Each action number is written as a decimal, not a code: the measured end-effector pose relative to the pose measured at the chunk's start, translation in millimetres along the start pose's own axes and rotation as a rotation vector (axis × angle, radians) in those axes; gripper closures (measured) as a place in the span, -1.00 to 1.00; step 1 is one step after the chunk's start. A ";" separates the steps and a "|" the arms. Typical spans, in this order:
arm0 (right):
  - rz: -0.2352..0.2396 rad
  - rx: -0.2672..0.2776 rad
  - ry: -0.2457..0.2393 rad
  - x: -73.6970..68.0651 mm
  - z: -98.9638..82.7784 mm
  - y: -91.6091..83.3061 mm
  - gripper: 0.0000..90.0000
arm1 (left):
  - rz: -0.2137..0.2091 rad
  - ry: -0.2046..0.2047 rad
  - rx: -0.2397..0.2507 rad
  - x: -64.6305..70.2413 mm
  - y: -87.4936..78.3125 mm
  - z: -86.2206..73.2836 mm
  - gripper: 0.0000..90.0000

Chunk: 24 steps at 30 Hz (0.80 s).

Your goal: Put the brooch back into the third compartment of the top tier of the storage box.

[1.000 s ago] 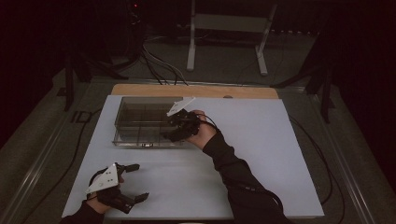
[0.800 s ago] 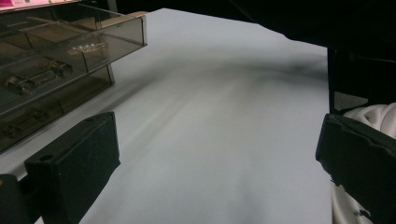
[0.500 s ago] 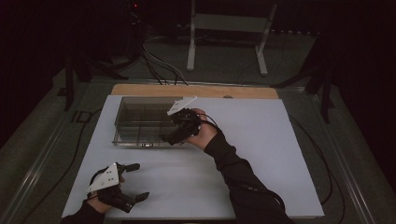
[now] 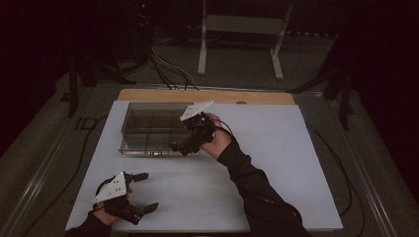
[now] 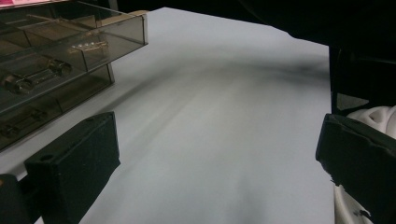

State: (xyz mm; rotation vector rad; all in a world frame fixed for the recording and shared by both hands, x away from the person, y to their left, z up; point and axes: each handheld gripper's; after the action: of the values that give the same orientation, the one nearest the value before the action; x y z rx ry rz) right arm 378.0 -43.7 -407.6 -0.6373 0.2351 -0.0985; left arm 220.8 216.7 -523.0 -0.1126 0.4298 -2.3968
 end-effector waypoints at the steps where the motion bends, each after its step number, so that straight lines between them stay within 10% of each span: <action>1: -0.003 0.002 0.001 0.2 -0.5 -0.8 -1.00 | -0.003 -0.002 0.000 -0.2 -0.3 -0.4 -0.99; 24: -0.045 0.015 0.009 -3.8 -24.2 -29.5 -1.00 | -0.001 0.000 0.002 0.7 -3.1 -1.4 -0.99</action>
State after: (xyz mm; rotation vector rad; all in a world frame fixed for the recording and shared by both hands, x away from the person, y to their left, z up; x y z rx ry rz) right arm 367.7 -80.7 -408.0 -0.6271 0.2282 -0.1459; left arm 218.2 218.9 -523.4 -0.1127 0.4274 -2.3985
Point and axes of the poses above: each handheld gripper's, and its own axes: y roughly forward along the jaws, z roughly out of its top, x roughly to its right, and after that the axes turned 14 degrees about z, right-handed
